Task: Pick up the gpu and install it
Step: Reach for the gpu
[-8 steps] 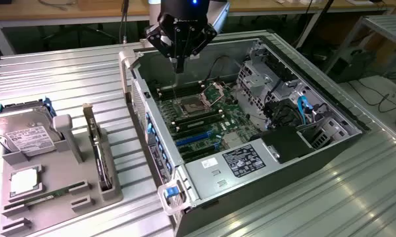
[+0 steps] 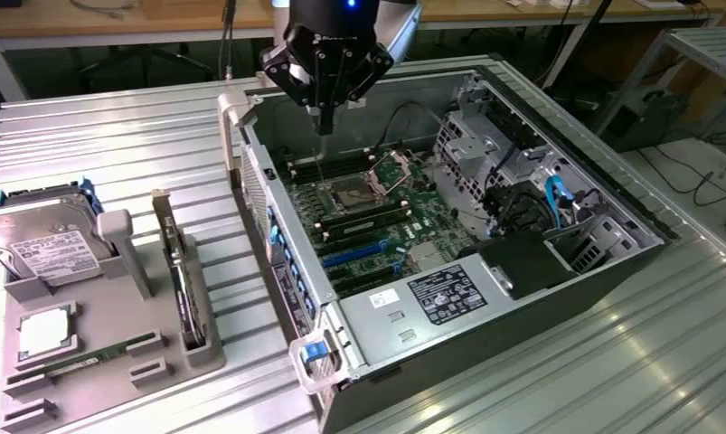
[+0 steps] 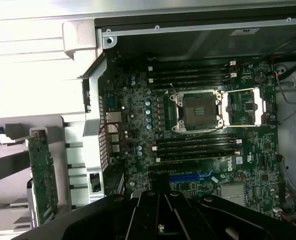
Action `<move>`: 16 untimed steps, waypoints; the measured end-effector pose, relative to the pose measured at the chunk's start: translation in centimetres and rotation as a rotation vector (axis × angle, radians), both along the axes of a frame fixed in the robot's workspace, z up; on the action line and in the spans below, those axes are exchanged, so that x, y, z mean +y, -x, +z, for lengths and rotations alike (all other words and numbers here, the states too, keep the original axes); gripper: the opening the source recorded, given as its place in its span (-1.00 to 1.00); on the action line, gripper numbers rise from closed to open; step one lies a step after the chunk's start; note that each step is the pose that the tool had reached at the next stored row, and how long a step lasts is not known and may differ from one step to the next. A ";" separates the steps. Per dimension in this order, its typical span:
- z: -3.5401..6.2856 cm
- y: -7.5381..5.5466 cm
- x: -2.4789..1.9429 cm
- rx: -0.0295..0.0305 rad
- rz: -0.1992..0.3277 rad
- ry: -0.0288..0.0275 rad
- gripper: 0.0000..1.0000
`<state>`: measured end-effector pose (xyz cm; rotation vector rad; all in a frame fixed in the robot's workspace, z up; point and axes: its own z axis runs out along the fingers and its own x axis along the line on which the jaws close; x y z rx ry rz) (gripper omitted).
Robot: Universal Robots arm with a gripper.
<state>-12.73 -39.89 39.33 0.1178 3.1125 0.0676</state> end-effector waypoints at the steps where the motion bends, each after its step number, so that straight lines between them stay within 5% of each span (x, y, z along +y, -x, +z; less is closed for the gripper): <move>1: 0.00 0.0 0.00 0.0000 0.000 0.0000 -0.79; 16: 0.00 0.6 -0.02 0.0000 0.000 0.0000 -0.79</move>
